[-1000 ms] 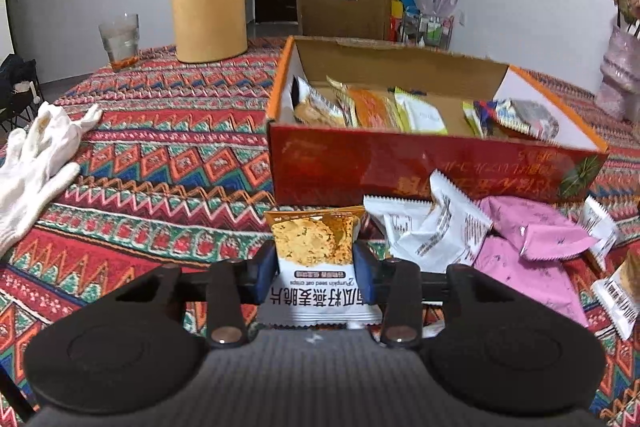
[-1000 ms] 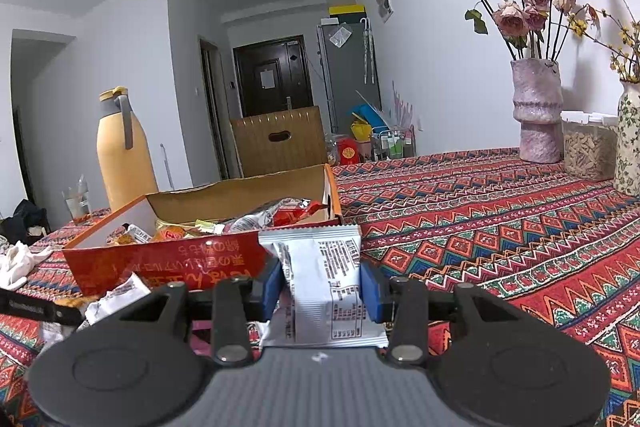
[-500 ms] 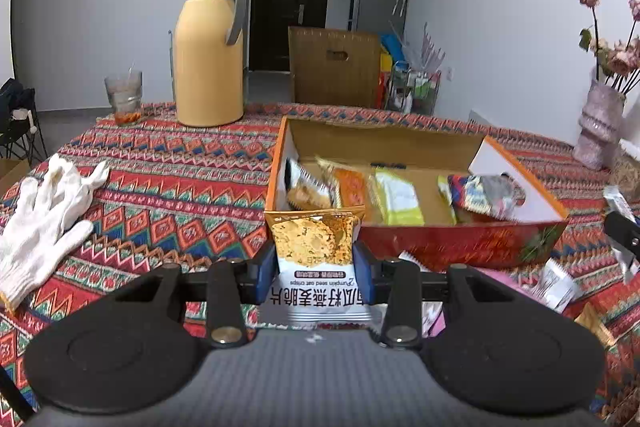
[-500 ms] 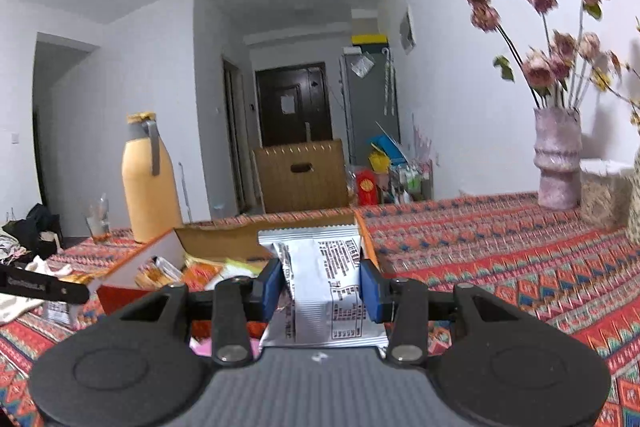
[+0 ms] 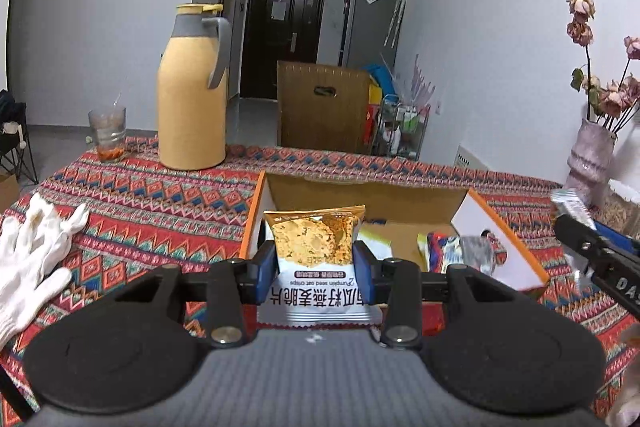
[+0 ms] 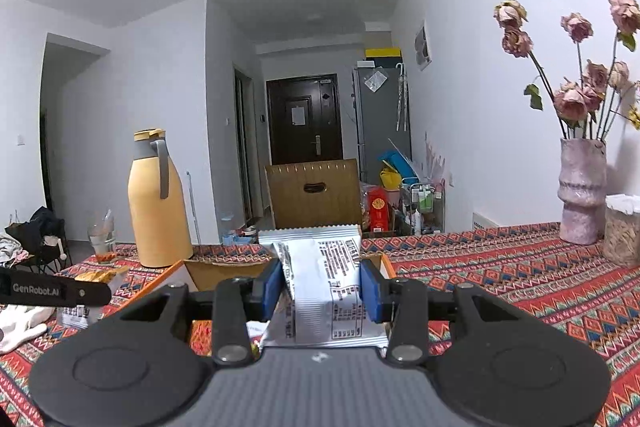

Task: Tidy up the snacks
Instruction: 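Carry the crisp pack and white sachet over the box and release inside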

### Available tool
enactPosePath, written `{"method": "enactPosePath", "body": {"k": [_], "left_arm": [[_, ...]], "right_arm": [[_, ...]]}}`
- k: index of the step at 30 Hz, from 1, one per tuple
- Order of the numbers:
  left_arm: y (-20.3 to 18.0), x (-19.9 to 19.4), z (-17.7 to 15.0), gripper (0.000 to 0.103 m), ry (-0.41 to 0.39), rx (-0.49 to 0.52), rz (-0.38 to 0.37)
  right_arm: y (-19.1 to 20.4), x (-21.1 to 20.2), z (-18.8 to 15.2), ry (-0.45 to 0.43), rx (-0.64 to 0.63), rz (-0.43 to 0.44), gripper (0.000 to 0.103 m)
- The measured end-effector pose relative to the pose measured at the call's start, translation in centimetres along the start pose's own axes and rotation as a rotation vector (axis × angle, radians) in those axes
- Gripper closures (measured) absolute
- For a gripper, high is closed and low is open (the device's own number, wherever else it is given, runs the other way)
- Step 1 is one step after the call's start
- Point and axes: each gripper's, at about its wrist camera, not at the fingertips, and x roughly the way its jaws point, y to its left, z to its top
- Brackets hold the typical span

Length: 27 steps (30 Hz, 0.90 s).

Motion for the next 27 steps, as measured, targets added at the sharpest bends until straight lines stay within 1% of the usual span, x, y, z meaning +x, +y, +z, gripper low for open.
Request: {"method": "enactPosePath", "body": {"k": [11,15,20,24,27], "left_arm": [[-1.0,2.8,2.8,0.062,-0.046,-0.007,0.010],[-1.1,4.3,3.3,0.062,-0.049,-0.012,0.023],[-0.6,6.0,3.0,0.062,-0.049,-0.027,0.026],[-0.4,7.7,2.4,0.062,-0.008,-0.027,0.020],[-0.2,8.5,2.0,0.062,0.021,-0.032,0.016]], "right_arm": [[1.5,5.2,1.7,0.029,-0.034,-0.006,0.062],[1.7,7.2,1.5,0.048,-0.028,-0.014,0.063],[1.7,8.9,0.5,0.053,-0.028,-0.027,0.063],[1.4,10.2,-0.5,0.101,-0.030,-0.021,0.063],[1.4,10.7,-1.0,0.120,-0.029,-0.026,0.063]]}}
